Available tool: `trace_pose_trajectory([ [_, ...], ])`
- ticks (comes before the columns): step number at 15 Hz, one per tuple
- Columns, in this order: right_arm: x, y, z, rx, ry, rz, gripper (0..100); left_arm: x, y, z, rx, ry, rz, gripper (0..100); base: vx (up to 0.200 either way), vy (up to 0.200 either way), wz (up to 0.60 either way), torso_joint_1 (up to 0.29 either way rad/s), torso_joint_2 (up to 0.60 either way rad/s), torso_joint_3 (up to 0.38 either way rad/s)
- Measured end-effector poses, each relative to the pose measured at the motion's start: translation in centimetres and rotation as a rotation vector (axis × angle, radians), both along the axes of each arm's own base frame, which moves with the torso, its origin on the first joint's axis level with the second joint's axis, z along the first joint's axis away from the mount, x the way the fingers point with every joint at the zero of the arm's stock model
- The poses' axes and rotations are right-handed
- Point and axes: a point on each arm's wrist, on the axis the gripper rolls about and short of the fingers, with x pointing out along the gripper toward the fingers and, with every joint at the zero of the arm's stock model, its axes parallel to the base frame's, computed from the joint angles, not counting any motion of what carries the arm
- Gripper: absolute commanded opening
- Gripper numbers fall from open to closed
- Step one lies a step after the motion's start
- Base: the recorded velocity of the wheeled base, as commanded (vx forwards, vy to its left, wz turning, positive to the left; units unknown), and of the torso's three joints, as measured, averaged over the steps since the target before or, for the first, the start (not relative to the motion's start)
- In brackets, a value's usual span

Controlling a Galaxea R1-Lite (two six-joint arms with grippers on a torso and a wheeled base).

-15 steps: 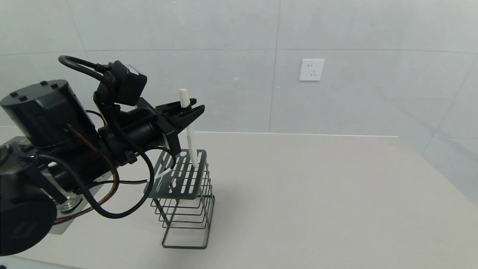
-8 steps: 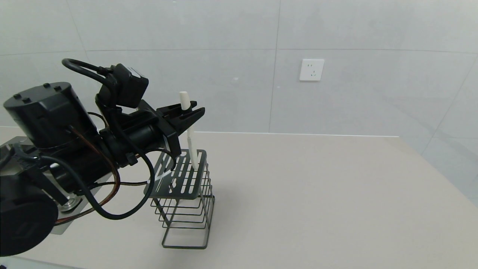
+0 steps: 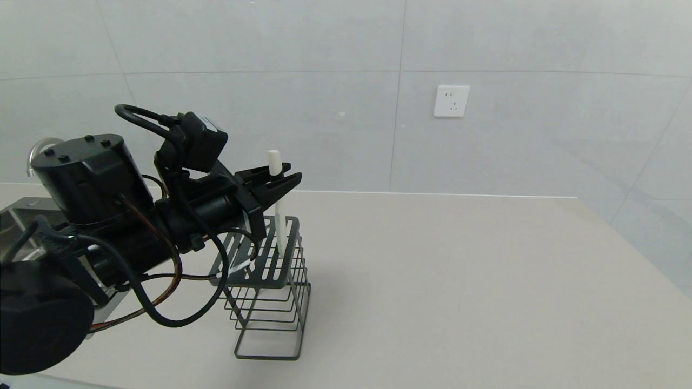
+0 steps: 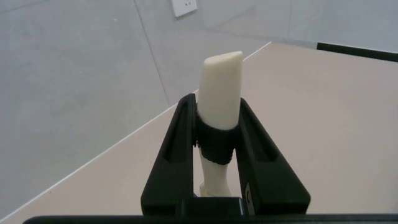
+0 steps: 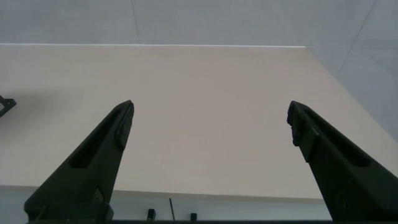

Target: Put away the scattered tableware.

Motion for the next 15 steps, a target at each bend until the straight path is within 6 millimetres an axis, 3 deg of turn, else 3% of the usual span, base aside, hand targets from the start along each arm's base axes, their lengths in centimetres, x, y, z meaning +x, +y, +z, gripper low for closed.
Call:
trace_pose_trajectory([
  [10, 0.0, 0.0, 0.0, 0.000, 0.000, 0.000, 100, -0.2, 0.2, -1.9, 0.009, 0.087, -0.001, 0, 0.000, 0.000, 0.00, 0.000, 0.00, 0.000],
  [11, 0.0, 0.0, 0.0, 0.000, 0.000, 0.000, 100, -0.3, 0.2, -1.9, 0.007, 0.086, -0.001, 100, 0.000, 0.000, 0.00, 0.000, 0.00, 0.000],
  [15, 0.0, 0.0, 0.0, 0.000, 0.000, 0.000, 100, -0.2, 0.4, -1.8, 0.004, 0.079, 0.010, 100, 0.000, 0.000, 0.00, 0.000, 0.00, 0.000],
])
